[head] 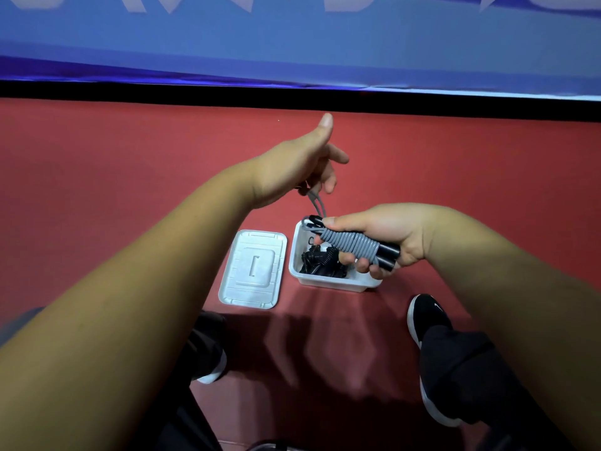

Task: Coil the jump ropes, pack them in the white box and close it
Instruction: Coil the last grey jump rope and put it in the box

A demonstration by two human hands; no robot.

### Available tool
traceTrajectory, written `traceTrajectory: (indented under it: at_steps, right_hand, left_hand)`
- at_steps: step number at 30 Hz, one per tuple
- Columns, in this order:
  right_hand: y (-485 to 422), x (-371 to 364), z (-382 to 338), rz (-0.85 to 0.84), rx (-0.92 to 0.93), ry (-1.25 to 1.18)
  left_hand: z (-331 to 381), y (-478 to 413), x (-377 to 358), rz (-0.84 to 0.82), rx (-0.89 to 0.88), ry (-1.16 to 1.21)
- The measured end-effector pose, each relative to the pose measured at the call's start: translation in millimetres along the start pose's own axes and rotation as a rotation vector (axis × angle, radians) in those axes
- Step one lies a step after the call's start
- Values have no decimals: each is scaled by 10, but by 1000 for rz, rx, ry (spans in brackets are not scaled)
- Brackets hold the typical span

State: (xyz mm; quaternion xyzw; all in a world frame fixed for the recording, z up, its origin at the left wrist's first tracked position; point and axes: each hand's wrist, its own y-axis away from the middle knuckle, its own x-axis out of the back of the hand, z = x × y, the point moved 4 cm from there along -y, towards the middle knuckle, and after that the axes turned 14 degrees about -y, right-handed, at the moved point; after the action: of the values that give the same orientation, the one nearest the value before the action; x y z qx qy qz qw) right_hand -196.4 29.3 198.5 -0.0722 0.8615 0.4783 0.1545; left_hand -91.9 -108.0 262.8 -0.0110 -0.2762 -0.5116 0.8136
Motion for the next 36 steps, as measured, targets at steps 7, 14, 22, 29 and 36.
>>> traceTrajectory:
  at_steps: [7, 14, 22, 29, 36]
  right_hand:
    - [-93, 200, -70, 353, 167, -75]
    - [-34, 200, -175, 412, 316, -152]
    - [-7, 201, -220, 379, 353, -301]
    - [85, 133, -283, 197, 396, -440]
    - [214, 52, -298, 126, 371, -357]
  left_hand:
    - [-154, 44, -23, 136, 226, -144]
    - [-299, 24, -65, 71, 418, 229]
    - [-317, 42, -64, -44, 296, 230]
    - [-301, 49, -24, -87, 123, 64]
    - [-319, 90, 54, -96, 70, 22]
